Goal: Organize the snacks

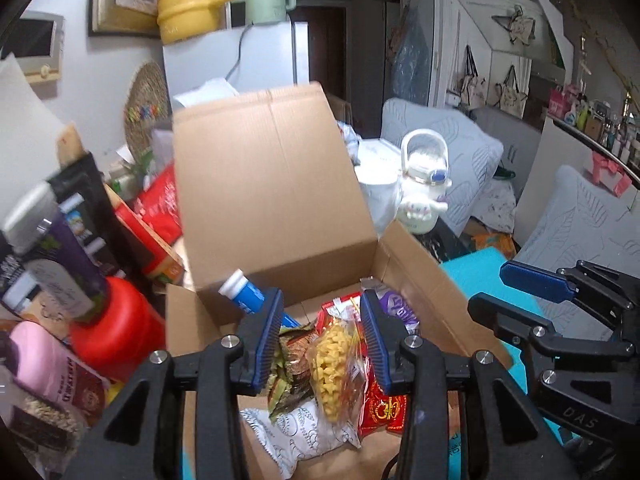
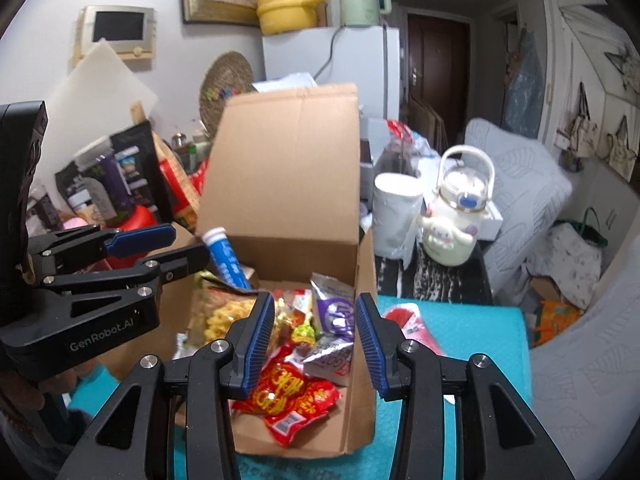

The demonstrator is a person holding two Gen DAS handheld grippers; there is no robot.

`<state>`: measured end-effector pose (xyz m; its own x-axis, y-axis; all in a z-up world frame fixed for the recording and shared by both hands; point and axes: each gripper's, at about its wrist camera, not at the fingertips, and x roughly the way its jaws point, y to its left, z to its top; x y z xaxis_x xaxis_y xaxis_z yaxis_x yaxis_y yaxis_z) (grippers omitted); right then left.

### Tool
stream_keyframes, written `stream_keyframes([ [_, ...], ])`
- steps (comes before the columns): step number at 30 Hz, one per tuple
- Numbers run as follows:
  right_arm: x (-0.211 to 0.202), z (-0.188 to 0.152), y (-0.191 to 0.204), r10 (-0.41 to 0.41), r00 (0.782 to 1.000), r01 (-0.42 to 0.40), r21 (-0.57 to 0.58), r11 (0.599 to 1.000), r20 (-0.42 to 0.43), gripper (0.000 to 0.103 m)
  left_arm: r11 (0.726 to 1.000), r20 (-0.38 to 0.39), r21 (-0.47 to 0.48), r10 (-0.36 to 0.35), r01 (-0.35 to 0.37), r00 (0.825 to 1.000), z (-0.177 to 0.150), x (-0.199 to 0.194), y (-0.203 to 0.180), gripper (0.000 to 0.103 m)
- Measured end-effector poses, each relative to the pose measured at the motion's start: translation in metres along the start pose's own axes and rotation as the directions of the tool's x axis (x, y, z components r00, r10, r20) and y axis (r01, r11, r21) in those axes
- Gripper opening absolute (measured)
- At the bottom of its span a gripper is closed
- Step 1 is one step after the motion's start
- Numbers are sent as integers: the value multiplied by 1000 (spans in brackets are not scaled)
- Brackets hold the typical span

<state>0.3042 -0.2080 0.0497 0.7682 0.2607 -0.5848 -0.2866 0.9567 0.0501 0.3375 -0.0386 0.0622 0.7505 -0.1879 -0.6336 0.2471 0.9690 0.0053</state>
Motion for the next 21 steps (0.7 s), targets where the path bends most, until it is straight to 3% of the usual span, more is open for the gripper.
stream_keyframes([
  [7, -45, 8, 13, 3, 997, -2, -12, 1000, 82, 42, 1000, 85, -13, 28, -27, 996, 7, -53, 2, 40],
  [9, -60, 7, 18, 3, 994, -2, -18, 1000, 110, 48, 999, 101, -13, 33, -32, 994, 6, -65, 2, 43],
  [11, -72, 5, 22, 6, 991, -3, -24, 1000, 134, 53, 999, 132, -24, 40, -37, 990, 4, -80, 4, 72],
  [13, -84, 2, 28, 5, 988, 0, -32, 999, 152, 53, 999, 181, -32, 48, -42, 982, 0, -97, 5, 82],
  [21, -128, -15, 47, 6, 976, 1, -29, 1000, 219, 68, 998, 241, -28, 61, -56, 969, -19, -147, 5, 82],
])
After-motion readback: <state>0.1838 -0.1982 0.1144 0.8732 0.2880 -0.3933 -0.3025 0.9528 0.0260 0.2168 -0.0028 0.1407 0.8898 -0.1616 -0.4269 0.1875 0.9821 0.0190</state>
